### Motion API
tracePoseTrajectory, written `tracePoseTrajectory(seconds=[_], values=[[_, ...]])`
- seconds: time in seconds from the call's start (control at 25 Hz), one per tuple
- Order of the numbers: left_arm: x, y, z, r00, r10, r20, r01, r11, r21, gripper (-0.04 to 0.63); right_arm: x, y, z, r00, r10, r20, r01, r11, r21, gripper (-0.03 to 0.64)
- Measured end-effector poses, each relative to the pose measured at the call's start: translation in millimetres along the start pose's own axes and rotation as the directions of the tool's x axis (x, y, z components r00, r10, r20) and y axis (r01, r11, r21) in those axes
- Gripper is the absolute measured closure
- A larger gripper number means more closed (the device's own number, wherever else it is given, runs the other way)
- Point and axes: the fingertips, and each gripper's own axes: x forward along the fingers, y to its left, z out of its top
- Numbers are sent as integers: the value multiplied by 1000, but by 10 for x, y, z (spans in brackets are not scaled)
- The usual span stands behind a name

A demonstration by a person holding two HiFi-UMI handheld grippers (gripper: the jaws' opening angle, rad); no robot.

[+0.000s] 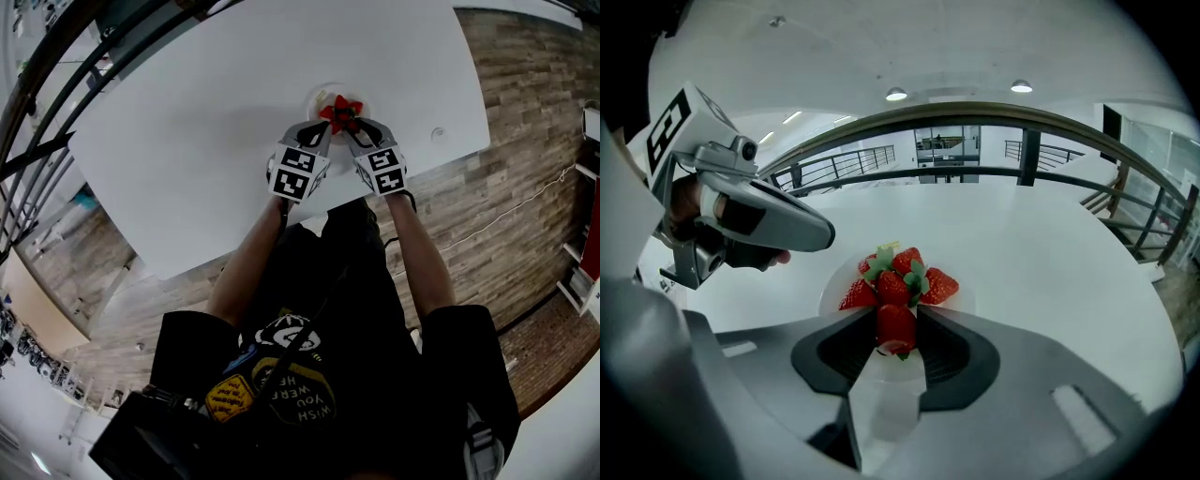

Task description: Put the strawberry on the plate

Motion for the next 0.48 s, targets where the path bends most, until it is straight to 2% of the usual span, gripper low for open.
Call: tracePoseTrajectory(seconds=[0.48], values=[[-27,-30,-47,1000,2,-1,-2,1000,2,594,65,-53,-3,1000,-15,11,15,1000,-3,477]])
